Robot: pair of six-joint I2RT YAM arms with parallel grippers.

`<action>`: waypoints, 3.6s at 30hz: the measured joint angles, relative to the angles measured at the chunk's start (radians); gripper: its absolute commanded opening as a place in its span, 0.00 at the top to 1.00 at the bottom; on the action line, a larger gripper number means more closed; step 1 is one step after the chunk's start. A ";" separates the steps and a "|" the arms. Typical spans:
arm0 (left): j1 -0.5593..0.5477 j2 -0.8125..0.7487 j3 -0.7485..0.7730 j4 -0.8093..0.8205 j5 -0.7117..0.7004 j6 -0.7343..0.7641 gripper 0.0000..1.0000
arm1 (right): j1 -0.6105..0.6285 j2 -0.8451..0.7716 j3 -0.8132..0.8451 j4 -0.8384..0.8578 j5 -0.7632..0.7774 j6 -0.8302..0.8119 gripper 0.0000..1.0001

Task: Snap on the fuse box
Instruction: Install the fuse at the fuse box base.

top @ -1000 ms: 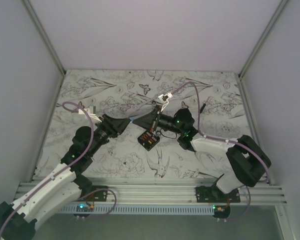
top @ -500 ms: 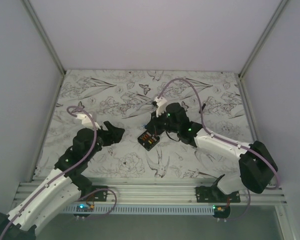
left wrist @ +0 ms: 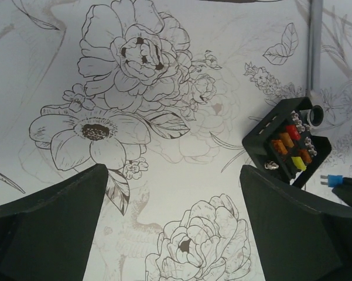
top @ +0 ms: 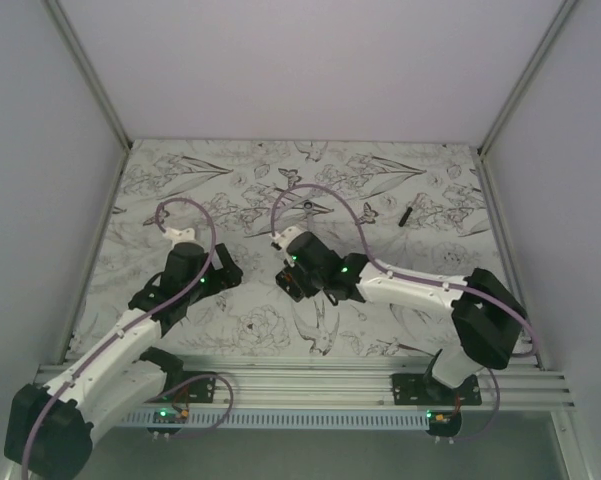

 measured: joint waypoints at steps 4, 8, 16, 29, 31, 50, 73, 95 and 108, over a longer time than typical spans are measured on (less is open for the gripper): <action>0.032 0.017 0.000 -0.003 0.020 -0.004 0.00 | 0.047 0.061 0.020 -0.044 0.065 -0.002 1.00; 0.071 0.033 0.000 -0.006 0.037 -0.018 0.00 | 0.076 0.104 0.039 -0.078 0.111 -0.001 1.00; 0.116 0.054 0.000 -0.014 0.069 -0.045 0.00 | 0.108 0.166 0.091 -0.102 0.193 0.002 1.00; 0.121 0.053 0.000 -0.027 0.087 -0.053 0.00 | 0.123 0.198 0.124 -0.116 0.258 0.001 1.00; 0.121 0.053 0.000 -0.029 0.087 -0.054 0.00 | 0.124 0.206 0.125 -0.116 0.260 0.001 1.00; 0.121 0.053 0.000 -0.031 0.092 -0.060 0.00 | 0.132 0.228 0.134 -0.120 0.278 -0.010 1.00; 0.121 0.053 0.000 -0.032 0.095 -0.060 0.00 | 0.137 0.254 0.155 -0.123 0.292 -0.039 1.00; 0.121 0.040 0.000 -0.032 0.095 -0.060 0.00 | 0.150 0.295 0.205 -0.182 0.302 -0.074 0.88; 0.121 0.027 0.000 -0.033 0.095 -0.060 0.00 | 0.141 0.257 0.205 -0.190 0.244 -0.079 0.72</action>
